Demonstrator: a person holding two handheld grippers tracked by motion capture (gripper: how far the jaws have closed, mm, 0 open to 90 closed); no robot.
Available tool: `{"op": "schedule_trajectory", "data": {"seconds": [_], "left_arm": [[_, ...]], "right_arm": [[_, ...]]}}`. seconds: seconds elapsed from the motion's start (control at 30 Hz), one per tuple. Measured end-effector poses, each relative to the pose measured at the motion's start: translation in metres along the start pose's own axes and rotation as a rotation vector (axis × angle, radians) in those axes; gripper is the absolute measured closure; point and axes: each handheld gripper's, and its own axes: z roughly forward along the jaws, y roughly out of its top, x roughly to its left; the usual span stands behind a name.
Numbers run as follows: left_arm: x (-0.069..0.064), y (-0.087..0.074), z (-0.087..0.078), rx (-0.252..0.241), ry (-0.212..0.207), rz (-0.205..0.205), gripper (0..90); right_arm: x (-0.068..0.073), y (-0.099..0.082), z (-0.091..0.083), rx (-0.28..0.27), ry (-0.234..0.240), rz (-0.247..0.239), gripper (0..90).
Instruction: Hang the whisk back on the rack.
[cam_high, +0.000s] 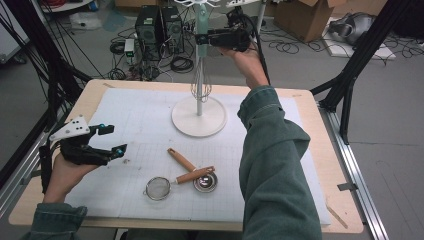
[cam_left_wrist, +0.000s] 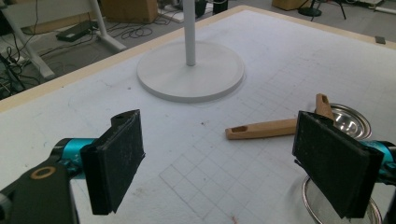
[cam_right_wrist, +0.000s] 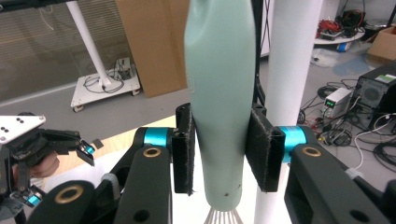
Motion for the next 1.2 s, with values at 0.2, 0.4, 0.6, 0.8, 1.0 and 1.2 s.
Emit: {"op": "schedule_trajectory", "data": {"seconds": [0.2, 0.4, 0.6, 0.8, 1.0, 1.2], "left_arm": [[0.000, 0.000, -0.002, -0.003, 0.008, 0.001, 16.9], [-0.001, 0.001, 0.000, 0.007, 0.003, 0.014, 16.8], [-0.001, 0.001, -0.001, 0.002, 0.006, 0.008, 16.3], [-0.002, 0.001, 0.000, 0.004, 0.006, 0.010, 15.9], [-0.003, 0.002, 0.001, 0.002, 0.003, 0.011, 15.9], [-0.002, 0.002, 0.000, 0.007, 0.004, 0.016, 15.9]], "right_arm": [[0.001, -0.001, -0.003, -0.012, -0.007, -0.001, 63.8], [0.002, -0.003, -0.008, -0.021, -0.016, 0.000, 62.6], [0.004, -0.005, -0.017, -0.030, -0.023, 0.000, 61.6], [0.005, -0.010, -0.031, -0.057, -0.028, 0.000, 64.2], [0.009, -0.011, -0.045, -0.067, -0.014, -0.021, 72.7], [0.011, -0.012, -0.049, -0.072, 0.014, -0.050, 89.4]]}}
